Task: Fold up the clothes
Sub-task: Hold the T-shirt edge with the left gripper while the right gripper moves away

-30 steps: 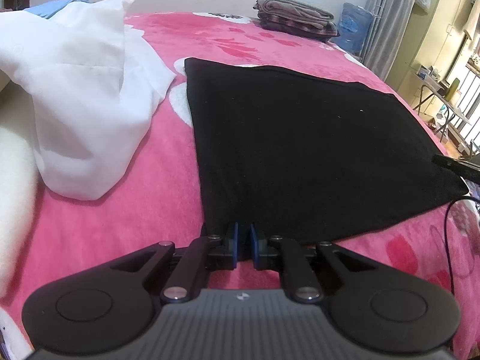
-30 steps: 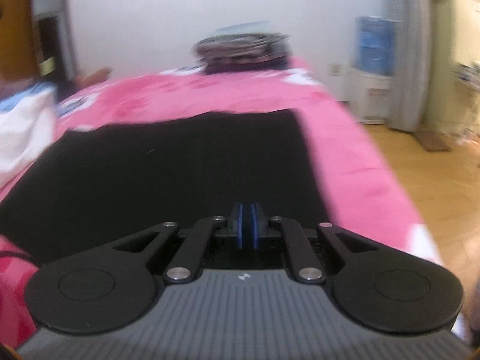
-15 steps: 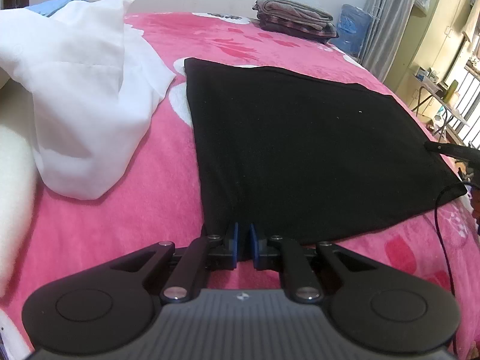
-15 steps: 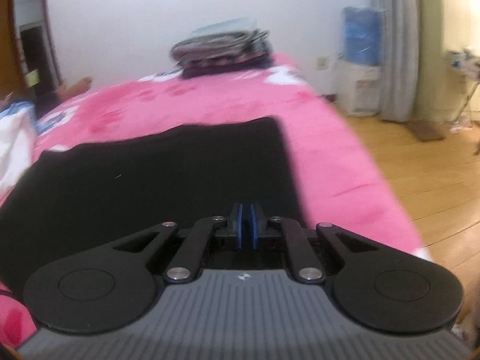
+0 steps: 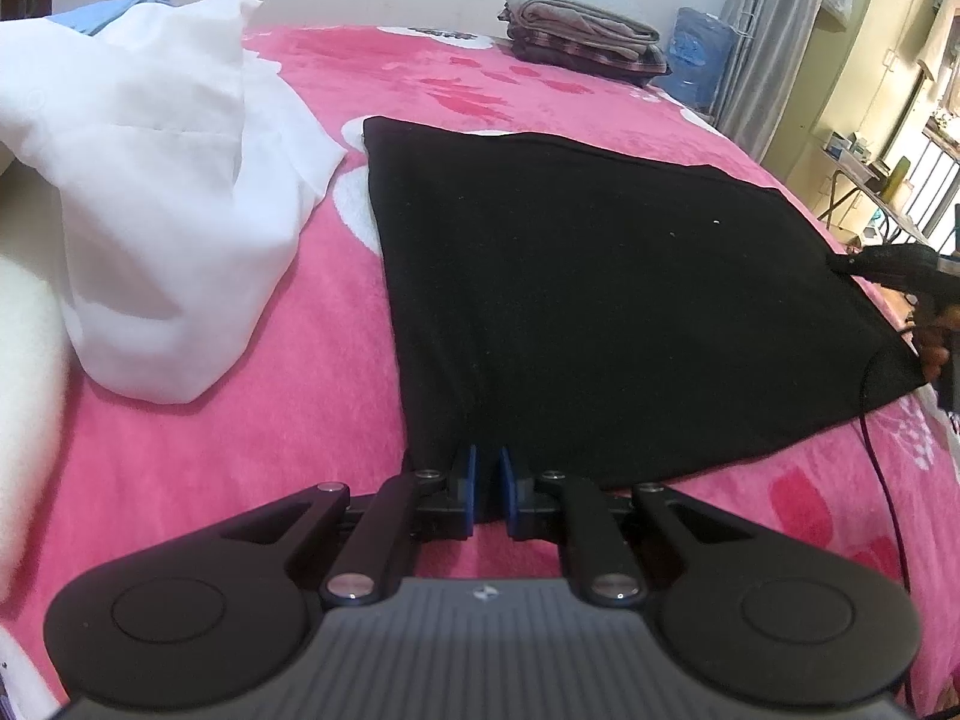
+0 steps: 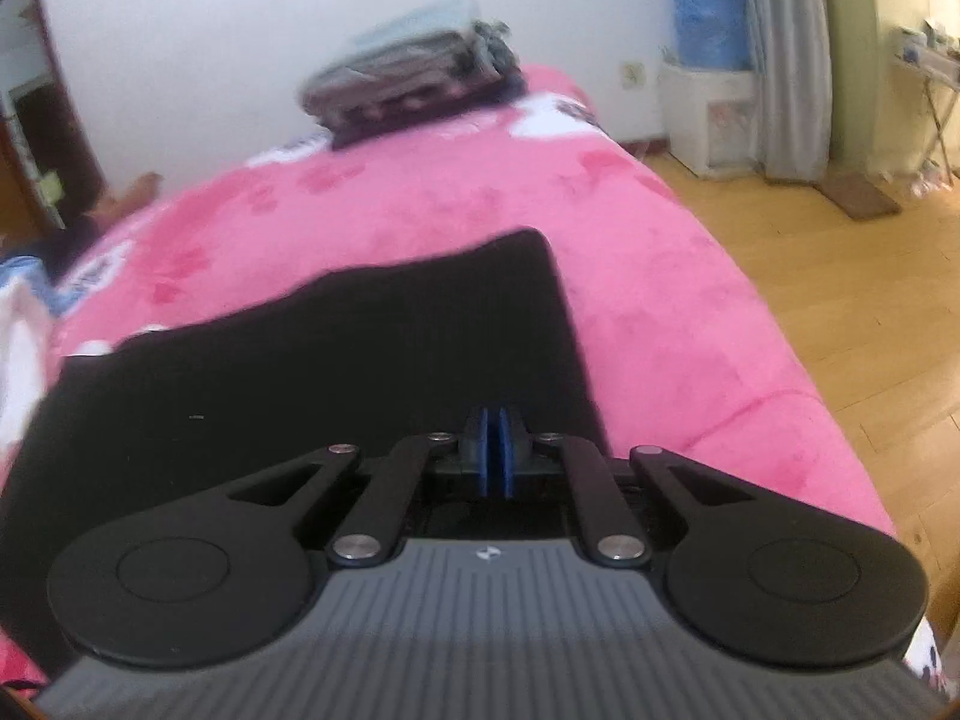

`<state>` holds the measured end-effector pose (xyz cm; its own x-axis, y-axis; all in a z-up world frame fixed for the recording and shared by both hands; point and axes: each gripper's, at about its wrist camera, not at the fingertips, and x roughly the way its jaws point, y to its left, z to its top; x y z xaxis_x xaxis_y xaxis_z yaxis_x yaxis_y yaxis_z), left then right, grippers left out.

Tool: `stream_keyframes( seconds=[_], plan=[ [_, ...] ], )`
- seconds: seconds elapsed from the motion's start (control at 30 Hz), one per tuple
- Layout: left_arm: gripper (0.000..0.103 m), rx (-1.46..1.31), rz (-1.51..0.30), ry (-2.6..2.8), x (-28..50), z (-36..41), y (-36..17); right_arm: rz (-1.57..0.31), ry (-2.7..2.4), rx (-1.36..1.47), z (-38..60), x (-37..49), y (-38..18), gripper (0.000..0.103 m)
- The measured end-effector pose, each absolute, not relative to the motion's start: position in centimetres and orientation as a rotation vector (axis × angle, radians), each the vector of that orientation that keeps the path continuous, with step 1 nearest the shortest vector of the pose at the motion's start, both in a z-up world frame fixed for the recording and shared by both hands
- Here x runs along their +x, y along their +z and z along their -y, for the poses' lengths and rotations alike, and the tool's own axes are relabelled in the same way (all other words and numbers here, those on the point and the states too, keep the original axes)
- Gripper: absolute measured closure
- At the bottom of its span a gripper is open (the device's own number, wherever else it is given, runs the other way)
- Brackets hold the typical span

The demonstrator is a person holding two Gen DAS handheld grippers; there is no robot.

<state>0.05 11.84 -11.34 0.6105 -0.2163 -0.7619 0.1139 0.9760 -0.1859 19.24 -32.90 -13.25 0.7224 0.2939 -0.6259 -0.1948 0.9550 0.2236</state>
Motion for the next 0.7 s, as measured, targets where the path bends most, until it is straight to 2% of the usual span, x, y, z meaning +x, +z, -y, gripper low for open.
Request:
stream_keyframes(
  seconds=[0.07, 0.17, 0.33, 0.4, 0.47, 0.5, 0.7],
  plan=[
    [0.091, -0.126, -0.896, -0.195, 0.1, -12.0, -11.4, -0.714, 0.209, 0.144, 33.8, 20.5, -13.5, 0.103],
    [0.091, -0.125, -0.897, -0.201, 0.2, -12.1, -11.4, -0.702, 0.15, 0.148, 34.6, 21.5, -12.7, 0.098],
    [0.091, -0.116, -0.894, -0.201, 0.1, -12.0, -11.3, -0.714, 0.258, 0.167, 33.2, 22.2, -12.4, 0.098],
    [0.091, -0.114, -0.893, -0.201, 0.1, -11.9, -11.3, -0.713, 0.222, 0.176, 33.4, 23.1, -12.5, 0.103],
    [0.091, -0.113, -0.894, -0.202, 0.1, -11.9, -11.3, -0.712, 0.186, 0.184, 33.7, 24.1, -12.7, 0.103],
    [0.091, -0.113, -0.894, -0.204, 0.1, -11.9, -11.3, -0.711, 0.168, 0.188, 33.8, 24.5, -12.7, 0.098],
    [0.091, -0.105, -0.895, -0.209, 0.1, -11.9, -11.3, -0.69, 0.323, 0.138, 31.0, 25.5, -12.0, 0.098]
  ],
)
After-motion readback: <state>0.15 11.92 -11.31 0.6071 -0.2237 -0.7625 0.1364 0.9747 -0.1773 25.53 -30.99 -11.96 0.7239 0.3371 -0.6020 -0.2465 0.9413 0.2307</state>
